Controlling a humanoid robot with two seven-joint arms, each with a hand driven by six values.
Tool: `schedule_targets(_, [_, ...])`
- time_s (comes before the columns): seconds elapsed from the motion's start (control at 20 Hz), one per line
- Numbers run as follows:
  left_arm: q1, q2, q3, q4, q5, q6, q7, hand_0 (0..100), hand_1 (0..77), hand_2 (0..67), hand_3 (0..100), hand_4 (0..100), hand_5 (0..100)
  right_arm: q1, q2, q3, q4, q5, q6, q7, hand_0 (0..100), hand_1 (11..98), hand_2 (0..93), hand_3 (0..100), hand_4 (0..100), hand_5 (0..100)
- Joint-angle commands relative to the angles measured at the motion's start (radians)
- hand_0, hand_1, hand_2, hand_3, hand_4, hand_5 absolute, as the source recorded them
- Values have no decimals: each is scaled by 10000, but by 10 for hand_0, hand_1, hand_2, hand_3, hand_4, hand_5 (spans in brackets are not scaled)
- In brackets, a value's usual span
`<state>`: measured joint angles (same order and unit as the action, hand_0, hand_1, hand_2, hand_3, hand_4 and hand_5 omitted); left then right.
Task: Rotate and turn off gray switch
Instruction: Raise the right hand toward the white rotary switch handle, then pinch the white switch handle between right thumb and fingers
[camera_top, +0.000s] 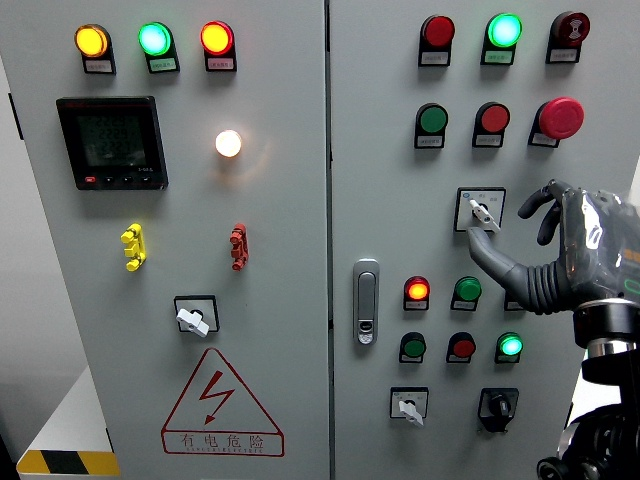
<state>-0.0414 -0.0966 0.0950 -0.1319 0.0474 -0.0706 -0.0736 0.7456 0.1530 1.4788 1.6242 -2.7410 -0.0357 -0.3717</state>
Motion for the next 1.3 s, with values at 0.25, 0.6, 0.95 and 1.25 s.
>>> schedule_targets(0.25, [0,0,1,0,1,0,0,845,0,133,188,82,109,168,4,-153,-304,182,-11,-42,0,395,649,876,1000,1000])
schedule_targets(0.6, [-15,0,-14,0,-14,0,0,845,0,134,188,82,109,429,4,-230,-734,197,-11,-41,0,389,649,877,1000,1000])
schedule_targets(0.95, [0,0,1,0,1,0,0,845,0,134,188,82,109,460,4,-261,-811,213,-12,-26,0,383,649,878,1000,1000])
schedule_targets(1.25, [0,0,1,0,1,0,0,846,0,134,188,83,109,475,4,-261,-857,213,-11,-26,0,363,653,880,1000,1000])
